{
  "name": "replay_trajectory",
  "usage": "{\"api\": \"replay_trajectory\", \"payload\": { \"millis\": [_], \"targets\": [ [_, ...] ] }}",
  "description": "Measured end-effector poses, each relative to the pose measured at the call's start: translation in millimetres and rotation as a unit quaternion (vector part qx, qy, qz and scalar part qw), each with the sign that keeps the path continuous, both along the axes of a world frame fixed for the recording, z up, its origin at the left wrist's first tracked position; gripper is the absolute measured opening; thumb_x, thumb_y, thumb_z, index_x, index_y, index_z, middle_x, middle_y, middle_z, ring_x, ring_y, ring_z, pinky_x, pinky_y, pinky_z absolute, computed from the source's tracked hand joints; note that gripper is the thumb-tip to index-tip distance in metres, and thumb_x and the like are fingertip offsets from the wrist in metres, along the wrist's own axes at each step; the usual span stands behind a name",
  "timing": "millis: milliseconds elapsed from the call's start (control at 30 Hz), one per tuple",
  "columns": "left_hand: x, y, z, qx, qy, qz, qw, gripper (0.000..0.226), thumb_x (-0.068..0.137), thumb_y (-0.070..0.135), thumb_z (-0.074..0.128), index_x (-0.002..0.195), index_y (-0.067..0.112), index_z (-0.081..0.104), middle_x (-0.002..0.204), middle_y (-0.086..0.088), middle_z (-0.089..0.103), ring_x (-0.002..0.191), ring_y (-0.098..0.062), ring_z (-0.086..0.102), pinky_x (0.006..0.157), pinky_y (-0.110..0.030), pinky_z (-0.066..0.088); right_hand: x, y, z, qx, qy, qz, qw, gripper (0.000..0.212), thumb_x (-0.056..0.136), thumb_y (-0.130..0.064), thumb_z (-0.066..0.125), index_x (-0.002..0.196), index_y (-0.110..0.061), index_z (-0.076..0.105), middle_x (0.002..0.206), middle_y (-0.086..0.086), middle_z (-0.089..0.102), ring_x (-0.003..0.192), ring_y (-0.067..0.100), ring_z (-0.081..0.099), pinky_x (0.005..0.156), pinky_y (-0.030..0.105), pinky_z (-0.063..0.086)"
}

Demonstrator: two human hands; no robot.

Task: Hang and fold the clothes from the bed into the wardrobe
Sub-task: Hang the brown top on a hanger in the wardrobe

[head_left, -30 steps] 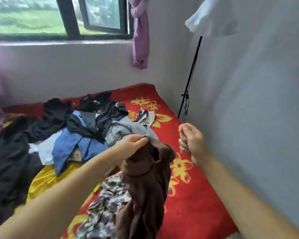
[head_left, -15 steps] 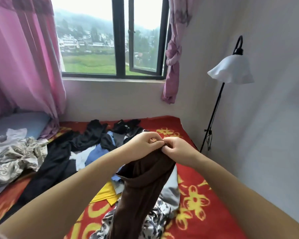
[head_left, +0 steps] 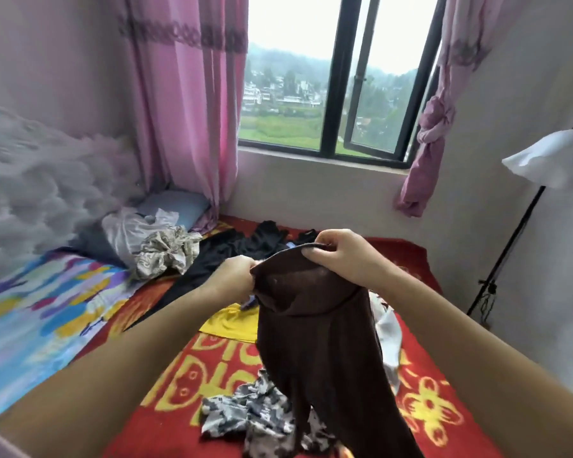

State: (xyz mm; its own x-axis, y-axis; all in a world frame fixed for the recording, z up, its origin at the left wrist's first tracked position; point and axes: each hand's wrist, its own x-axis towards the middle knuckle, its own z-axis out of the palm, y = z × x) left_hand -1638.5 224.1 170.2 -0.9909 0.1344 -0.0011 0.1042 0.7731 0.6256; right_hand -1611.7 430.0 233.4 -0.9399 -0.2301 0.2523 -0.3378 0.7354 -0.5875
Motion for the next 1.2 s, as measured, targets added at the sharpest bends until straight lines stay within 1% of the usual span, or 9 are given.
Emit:
{"api": "replay_trajectory", "payload": {
  "millis": [200, 333, 400, 600, 667, 733, 867, 1033, 1200],
  "targets": [
    [94.8, -124.4, 17.2, 0.471, -0.049, 0.201, 0.857, 0.031, 0.097, 0.0, 0.033, 0.093, 0.011, 0.062, 0.075, -0.01, 0.066, 0.055, -0.018, 0.063, 0.051, -0.033, 0.056, 28.6, -130.9, 21.8, 0.108, 0.059, 0.136, 0.983, 0.007, 0.084, -0.022, 0.064, 0.086, -0.016, 0.067, 0.081, 0.0, 0.065, 0.081, 0.019, 0.059, 0.074, 0.029, 0.044],
    [173.7, -229.7, 17.9, 0.595, -0.058, 0.275, 0.753, 0.033, 0.099, 0.017, 0.036, 0.117, 0.007, 0.063, 0.099, -0.009, 0.068, 0.08, -0.02, 0.065, 0.07, -0.033, 0.055, 64.5, -237.8, 16.4, 0.137, 0.093, 0.172, 0.971, 0.018, 0.087, -0.02, 0.054, 0.09, -0.008, 0.068, 0.091, 0.011, 0.068, 0.089, 0.029, 0.058, 0.077, 0.033, 0.043],
    [220.3, -277.0, 21.6, 0.62, -0.048, 0.283, 0.73, 0.031, 0.098, 0.016, 0.042, 0.094, 0.008, 0.072, 0.079, -0.007, 0.072, 0.063, -0.015, 0.069, 0.058, -0.024, 0.056, 87.0, -293.6, 7.2, 0.146, 0.102, 0.199, 0.964, 0.017, 0.087, -0.021, 0.051, 0.078, -0.011, 0.062, 0.09, 0.012, 0.067, 0.089, 0.032, 0.059, 0.077, 0.036, 0.046],
    [378.3, -389.4, 46.0, 0.428, 0.001, 0.277, 0.86, 0.015, 0.092, 0.009, 0.06, 0.106, 0.007, 0.062, 0.08, -0.002, 0.072, 0.067, -0.008, 0.068, 0.059, -0.016, 0.053, 170.9, -444.4, 2.9, 0.069, 0.118, 0.28, 0.95, 0.017, 0.092, -0.012, 0.046, 0.084, -0.003, 0.058, 0.094, 0.02, 0.065, 0.094, 0.034, 0.058, 0.072, 0.036, 0.037],
    [421.0, -419.4, 47.5, 0.214, -0.015, 0.326, 0.921, 0.012, 0.089, 0.004, 0.063, 0.098, 0.011, 0.064, 0.078, 0.002, 0.066, 0.073, -0.012, 0.065, 0.061, -0.017, 0.049, 200.8, -487.9, 6.1, 0.042, 0.109, 0.312, 0.943, 0.021, 0.093, -0.012, 0.044, 0.092, 0.0, 0.062, 0.095, 0.022, 0.065, 0.095, 0.036, 0.057, 0.07, 0.035, 0.035],
    [455.7, -447.1, 44.3, -0.029, -0.016, 0.394, 0.918, 0.012, 0.088, 0.006, 0.057, 0.083, 0.017, 0.059, 0.076, 0.003, 0.059, 0.079, -0.018, 0.061, 0.06, -0.022, 0.041, 231.8, -525.7, 10.1, 0.016, 0.095, 0.355, 0.93, 0.024, 0.094, -0.01, 0.043, 0.096, 0.001, 0.064, 0.096, 0.021, 0.065, 0.094, 0.033, 0.056, 0.066, 0.031, 0.028],
    [523.1, -505.4, 40.7, -0.077, -0.031, 0.552, 0.83, 0.021, 0.089, 0.01, 0.045, 0.072, 0.014, 0.057, 0.074, -0.007, 0.061, 0.068, -0.025, 0.063, 0.048, -0.024, 0.043, 289.6, -589.0, 22.1, -0.012, 0.095, 0.435, 0.895, 0.024, 0.092, -0.01, 0.042, 0.091, 0.0, 0.064, 0.09, 0.017, 0.064, 0.088, 0.03, 0.055, 0.065, 0.033, 0.031],
    [596.8, -554.0, 47.8, 0.359, 0.063, 0.642, 0.674, 0.02, 0.096, -0.001, 0.045, 0.111, 0.003, 0.059, 0.102, -0.019, 0.062, 0.077, -0.025, 0.062, 0.056, -0.036, 0.058, 339.2, -662.5, 19.1, 0.025, 0.085, 0.542, 0.836, 0.021, 0.091, -0.007, 0.042, 0.078, -0.009, 0.059, 0.085, 0.011, 0.062, 0.088, 0.028, 0.054, 0.071, 0.031, 0.038],
    [636.7, -592.7, 58.9, 0.542, 0.195, 0.644, 0.503, 0.012, 0.096, -0.003, 0.043, 0.09, -0.003, 0.054, 0.086, -0.017, 0.06, 0.073, -0.027, 0.061, 0.068, -0.043, 0.056, 374.9, -729.1, 12.0, 0.109, 0.075, 0.653, 0.746, 0.022, 0.088, -0.003, 0.042, 0.079, -0.02, 0.053, 0.088, 0.002, 0.058, 0.087, 0.022, 0.052, 0.071, 0.027, 0.035]
  ]
}}
